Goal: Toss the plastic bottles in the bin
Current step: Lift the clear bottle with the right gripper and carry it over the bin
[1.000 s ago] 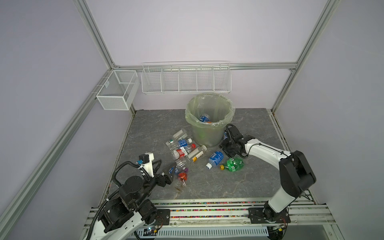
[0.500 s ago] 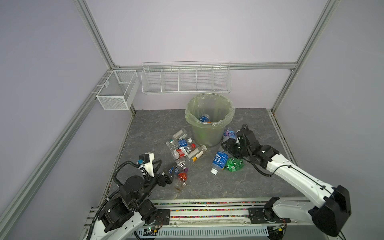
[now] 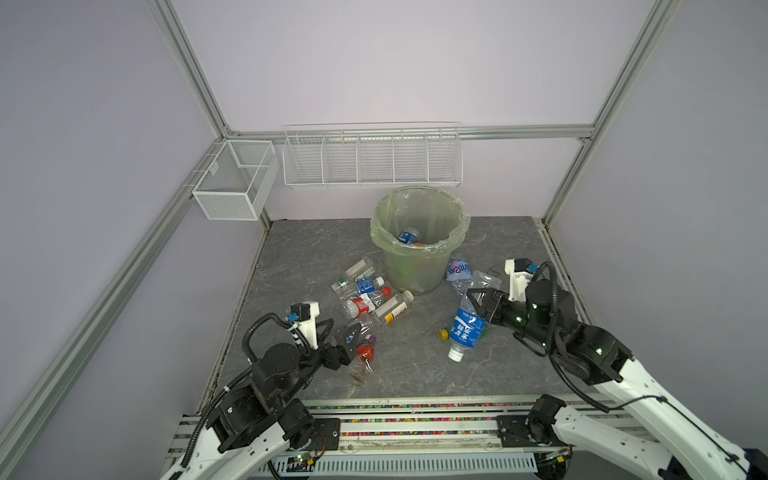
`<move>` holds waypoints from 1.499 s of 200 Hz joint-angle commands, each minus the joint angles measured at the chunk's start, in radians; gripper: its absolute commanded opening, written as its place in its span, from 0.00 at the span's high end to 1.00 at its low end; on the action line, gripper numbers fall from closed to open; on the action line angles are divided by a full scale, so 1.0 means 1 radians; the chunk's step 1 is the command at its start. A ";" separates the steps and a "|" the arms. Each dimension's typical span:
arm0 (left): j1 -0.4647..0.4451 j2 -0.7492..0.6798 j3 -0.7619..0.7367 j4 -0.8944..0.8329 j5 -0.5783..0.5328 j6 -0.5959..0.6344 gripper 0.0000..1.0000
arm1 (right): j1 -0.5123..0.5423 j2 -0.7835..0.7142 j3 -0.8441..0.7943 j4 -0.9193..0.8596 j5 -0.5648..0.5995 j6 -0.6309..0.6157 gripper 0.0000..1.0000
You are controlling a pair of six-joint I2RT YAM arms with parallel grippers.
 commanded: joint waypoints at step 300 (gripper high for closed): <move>-0.493 0.351 -0.048 0.386 -0.278 0.011 0.11 | 0.016 0.070 0.369 0.296 -0.022 -0.610 0.93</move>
